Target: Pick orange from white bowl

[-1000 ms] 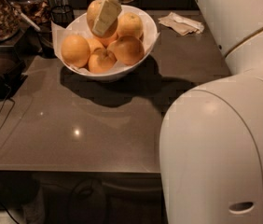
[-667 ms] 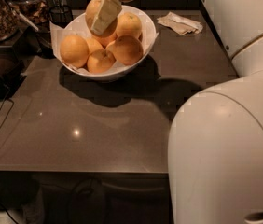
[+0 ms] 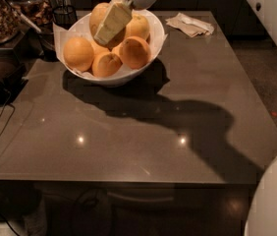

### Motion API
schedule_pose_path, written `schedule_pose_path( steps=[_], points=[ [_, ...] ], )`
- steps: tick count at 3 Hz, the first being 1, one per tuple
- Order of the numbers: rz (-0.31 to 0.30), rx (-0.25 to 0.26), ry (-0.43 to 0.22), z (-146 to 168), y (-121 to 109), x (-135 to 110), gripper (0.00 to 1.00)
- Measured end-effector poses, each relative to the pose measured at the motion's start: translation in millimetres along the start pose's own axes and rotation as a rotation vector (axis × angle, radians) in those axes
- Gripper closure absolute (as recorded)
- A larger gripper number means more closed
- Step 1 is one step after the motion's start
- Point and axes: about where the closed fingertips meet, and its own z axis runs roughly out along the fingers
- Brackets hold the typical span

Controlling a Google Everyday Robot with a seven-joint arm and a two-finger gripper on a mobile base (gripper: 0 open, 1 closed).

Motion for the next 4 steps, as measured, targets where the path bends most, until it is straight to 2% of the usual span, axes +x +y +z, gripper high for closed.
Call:
schedule_pose_path(
  steps=[1, 2, 3, 4],
  points=[
    [0.019, 0.023, -0.019, -11.0, 10.8, -7.6, 1.00],
    [0.053, 0.089, -0.056, -33.7, 39.6, -13.6, 1.00],
    [0.106, 0.183, -0.089, -52.6, 69.1, -7.7, 1.00],
    [0.160, 0.224, -0.095, -56.4, 87.6, 9.8, 1.00]
  ],
)
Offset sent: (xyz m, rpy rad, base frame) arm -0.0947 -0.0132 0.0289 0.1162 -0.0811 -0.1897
